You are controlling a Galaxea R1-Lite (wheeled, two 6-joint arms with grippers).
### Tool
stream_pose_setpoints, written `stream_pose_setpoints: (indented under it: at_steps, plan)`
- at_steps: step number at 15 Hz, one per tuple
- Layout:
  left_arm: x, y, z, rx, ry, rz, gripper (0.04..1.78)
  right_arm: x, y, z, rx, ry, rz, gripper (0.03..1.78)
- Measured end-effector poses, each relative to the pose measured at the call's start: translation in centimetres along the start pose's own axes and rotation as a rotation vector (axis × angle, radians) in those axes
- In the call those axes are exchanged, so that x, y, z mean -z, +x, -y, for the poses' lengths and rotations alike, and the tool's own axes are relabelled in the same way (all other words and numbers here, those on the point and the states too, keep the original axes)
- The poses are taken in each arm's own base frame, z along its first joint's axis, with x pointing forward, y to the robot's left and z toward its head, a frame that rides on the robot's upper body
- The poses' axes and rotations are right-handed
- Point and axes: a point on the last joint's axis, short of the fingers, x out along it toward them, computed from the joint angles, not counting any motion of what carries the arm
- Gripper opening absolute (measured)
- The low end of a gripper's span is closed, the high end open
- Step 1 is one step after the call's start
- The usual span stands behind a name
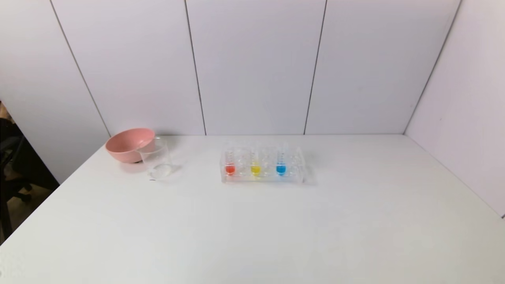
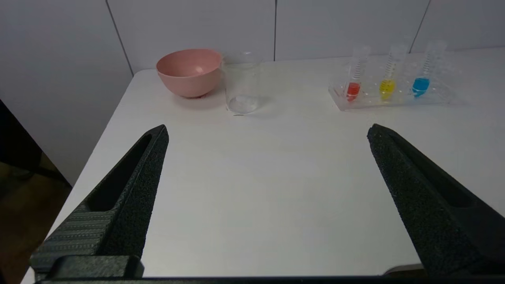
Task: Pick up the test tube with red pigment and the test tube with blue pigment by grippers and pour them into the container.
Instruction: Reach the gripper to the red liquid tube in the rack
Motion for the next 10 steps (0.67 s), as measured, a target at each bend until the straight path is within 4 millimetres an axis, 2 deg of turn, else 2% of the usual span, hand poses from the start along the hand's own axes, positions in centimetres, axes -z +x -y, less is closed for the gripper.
stream_pose_setpoints:
  at_steps: [5, 10]
  plan:
    - [-5.6, 5.6, -0.3, 0.07, -0.007, 0.009, 1.76, 0.0, 0.0, 0.0, 0.0, 0.0, 0.0, 1.77]
    - [-8.4, 12.9, -0.8, 0.146, -0.015, -0.027, 1.76, 0.0, 0.0, 0.0, 0.0, 0.0, 0.0, 1.77]
